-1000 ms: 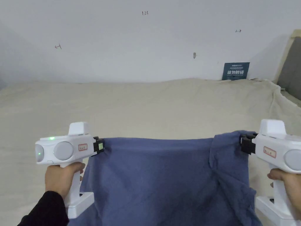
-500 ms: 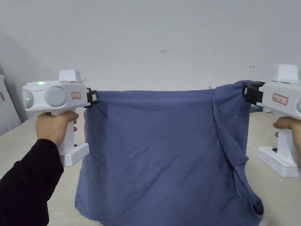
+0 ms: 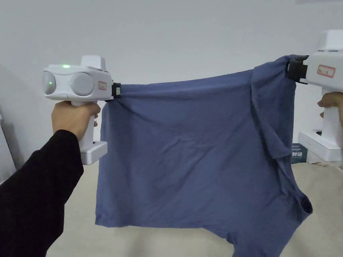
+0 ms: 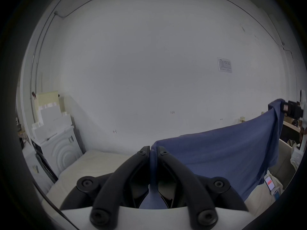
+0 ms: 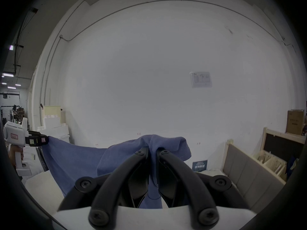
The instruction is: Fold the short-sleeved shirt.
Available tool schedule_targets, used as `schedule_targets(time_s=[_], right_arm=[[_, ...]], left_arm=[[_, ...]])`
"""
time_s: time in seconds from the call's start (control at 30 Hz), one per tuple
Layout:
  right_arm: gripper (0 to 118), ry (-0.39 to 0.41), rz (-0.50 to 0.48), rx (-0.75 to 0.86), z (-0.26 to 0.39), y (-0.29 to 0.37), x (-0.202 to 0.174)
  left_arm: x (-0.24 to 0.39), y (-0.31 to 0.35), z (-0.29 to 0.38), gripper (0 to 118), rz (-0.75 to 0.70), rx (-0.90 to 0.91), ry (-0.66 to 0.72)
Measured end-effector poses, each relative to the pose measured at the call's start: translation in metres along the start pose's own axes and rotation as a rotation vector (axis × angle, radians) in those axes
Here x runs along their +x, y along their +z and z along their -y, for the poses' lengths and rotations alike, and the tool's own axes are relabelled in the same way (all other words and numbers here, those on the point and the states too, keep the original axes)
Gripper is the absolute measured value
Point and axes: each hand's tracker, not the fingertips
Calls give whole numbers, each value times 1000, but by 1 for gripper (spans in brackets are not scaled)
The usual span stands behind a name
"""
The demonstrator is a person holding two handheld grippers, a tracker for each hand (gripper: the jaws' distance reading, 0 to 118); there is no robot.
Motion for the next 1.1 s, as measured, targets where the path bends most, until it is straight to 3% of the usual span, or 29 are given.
schedule_targets(time_s=[0.27,0.87,1.1], right_arm=[[6,45,10,28,5,-17,12],[5,-65,29,-286,236,-38,37],[5,-134,-15,-380,313,2,29]], left_arm=[[14,-38,7,5,11,-4,-15],[57,-120,247,5,63,-332,-48],[51,-96,337,5,96,-448,-20]])
